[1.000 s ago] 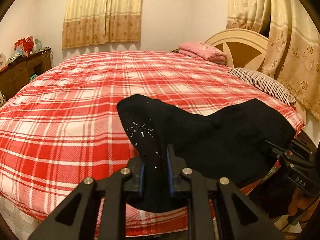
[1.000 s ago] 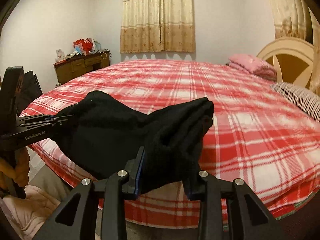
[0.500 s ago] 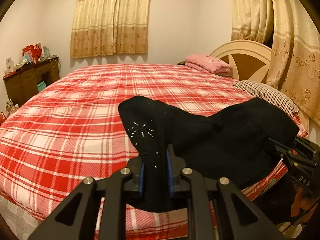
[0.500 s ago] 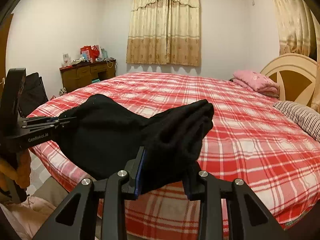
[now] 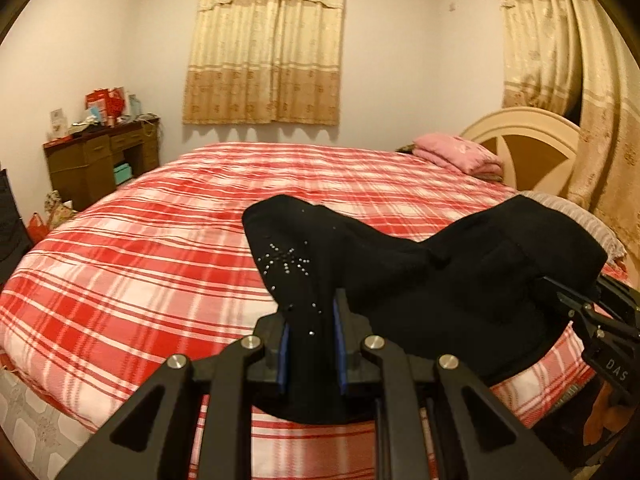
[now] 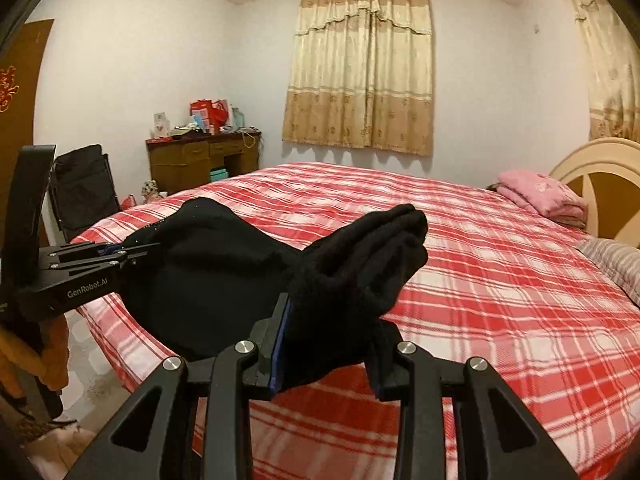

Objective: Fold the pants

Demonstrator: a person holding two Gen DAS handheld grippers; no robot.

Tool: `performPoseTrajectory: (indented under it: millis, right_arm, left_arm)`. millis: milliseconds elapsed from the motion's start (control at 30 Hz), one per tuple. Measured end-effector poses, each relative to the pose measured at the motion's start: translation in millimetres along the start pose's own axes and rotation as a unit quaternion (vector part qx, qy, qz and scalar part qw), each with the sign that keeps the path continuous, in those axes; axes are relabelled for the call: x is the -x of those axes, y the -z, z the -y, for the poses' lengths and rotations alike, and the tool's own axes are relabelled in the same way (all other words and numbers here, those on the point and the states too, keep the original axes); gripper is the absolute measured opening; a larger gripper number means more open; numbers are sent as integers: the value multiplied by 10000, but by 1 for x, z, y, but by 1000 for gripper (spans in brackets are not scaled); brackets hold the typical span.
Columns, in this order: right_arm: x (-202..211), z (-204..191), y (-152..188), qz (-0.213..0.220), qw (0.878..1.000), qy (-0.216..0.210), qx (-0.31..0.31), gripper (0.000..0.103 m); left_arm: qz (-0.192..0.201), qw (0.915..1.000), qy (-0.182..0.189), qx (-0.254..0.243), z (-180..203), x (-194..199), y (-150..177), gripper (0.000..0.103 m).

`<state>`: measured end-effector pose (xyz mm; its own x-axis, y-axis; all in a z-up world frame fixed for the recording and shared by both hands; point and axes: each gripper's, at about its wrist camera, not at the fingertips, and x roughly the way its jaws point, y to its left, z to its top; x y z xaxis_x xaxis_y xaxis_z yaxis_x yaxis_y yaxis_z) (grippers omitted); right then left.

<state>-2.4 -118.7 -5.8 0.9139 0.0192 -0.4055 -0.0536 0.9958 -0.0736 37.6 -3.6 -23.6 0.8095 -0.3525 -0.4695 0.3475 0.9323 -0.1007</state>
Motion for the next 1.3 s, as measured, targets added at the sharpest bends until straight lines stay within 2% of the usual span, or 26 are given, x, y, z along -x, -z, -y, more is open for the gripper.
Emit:
performPoseTrajectory:
  millis: [233,400,700,1100,1300]
  right_arm:
    - [-21,-22,-12,84,9995,-300,-66,34]
    - [-26,-33,-14,166,9991,-345,-202,34]
    - [-44,-57,-23,173,9984,-533,22,34]
    - [-130,-91,-64,197,9941,-1008,357,34]
    - [-193,-101,-70,134,9932,-1078,417,34]
  left_arm:
    - [76,9992,-332,190,-30,1,-1,19]
    - [80,9989,-372,283,-45,5,0,19]
    - [182,9976,-579,328,-73,8,-3,19]
    - [246,9899,-1361,304,-133,-31,-35,19]
    - [181,9816,-1900,-22,-159,-72,-51,19]
